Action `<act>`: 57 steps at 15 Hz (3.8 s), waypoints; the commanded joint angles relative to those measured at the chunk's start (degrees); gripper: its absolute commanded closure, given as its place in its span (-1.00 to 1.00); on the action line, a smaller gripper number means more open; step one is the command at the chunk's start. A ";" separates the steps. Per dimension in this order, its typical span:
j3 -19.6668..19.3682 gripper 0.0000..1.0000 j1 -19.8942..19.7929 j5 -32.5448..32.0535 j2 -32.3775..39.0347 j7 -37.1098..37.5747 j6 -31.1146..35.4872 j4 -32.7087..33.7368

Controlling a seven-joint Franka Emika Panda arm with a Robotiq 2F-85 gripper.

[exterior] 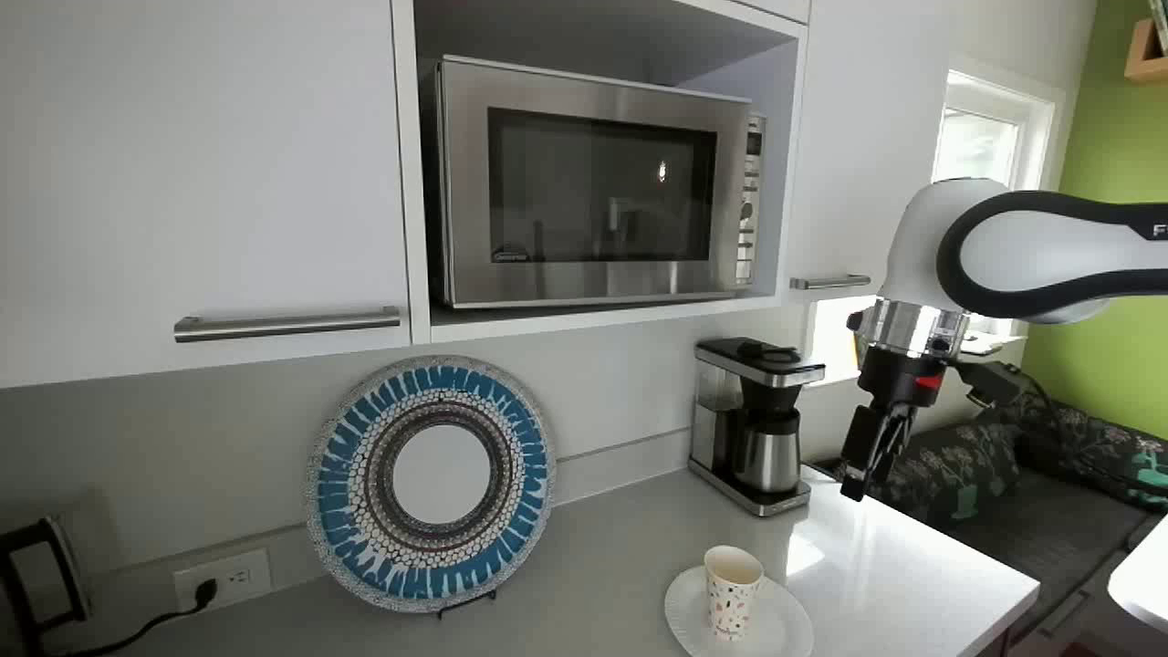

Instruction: Close the microwave door and press a middle bottom button on it

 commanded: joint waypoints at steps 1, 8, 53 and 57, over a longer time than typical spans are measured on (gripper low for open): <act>0.49 -1.00 -0.65 0.31 0.07 -0.28 -0.15 0.13; 3.77 -1.00 -1.78 -3.61 -2.82 2.54 1.58 2.76; 23.11 -1.00 -18.47 -12.61 18.13 21.83 83.71 12.95; 31.25 -1.00 -28.76 -13.41 16.70 25.83 87.45 12.89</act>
